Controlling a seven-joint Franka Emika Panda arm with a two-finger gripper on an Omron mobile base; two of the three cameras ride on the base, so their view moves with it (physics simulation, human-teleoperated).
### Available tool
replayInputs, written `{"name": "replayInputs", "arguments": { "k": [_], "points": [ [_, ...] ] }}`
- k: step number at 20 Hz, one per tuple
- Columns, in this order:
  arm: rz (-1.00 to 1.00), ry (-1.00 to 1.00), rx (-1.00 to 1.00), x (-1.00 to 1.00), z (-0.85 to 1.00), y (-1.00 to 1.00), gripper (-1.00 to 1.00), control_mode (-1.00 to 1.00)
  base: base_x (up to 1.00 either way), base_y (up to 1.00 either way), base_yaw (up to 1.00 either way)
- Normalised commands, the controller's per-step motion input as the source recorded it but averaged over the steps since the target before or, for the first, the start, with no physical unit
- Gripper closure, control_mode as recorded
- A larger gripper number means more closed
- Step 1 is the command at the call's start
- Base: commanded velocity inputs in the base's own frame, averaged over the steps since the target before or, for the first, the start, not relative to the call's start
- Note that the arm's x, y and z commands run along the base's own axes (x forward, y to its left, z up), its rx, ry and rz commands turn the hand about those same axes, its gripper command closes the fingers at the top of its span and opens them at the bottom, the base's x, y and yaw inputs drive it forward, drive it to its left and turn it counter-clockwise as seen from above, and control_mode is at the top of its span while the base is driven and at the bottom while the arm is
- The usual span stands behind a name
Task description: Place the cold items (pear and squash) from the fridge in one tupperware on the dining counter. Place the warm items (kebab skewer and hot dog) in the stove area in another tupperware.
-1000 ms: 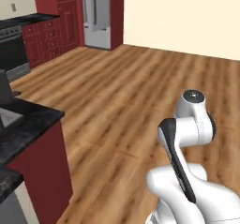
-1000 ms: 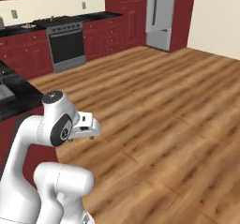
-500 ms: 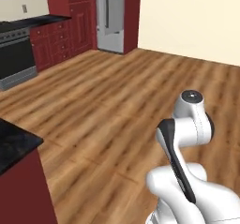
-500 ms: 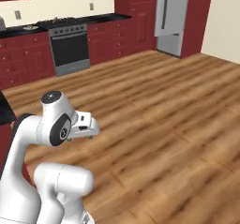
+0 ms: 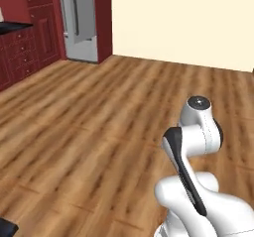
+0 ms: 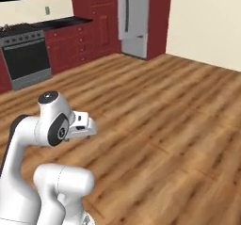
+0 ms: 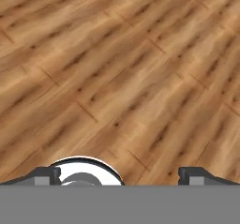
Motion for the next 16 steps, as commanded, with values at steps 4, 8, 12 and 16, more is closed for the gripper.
{"name": "replayInputs", "arguments": {
  "k": [4, 8, 12, 16],
  "points": [
    [0.0, 0.0, 0.0, 0.0, 0.0, 0.0, -1.0, 1.0, 1.0, 0.5, -0.59],
    [0.0, 0.0, 0.0, 0.0, 0.0, 0.0, -1.0, 1.0, 1.0, 0.86, -0.48],
    [0.0, 0.0, 0.0, 0.0, 0.0, 0.0, -1.0, 1.0, 1.0, 1.0, -0.28],
    [0.0, 0.0, 0.0, 0.0, 0.0, 0.0, -1.0, 1.0, 1.0, 1.0, -0.14]
  ]
}}
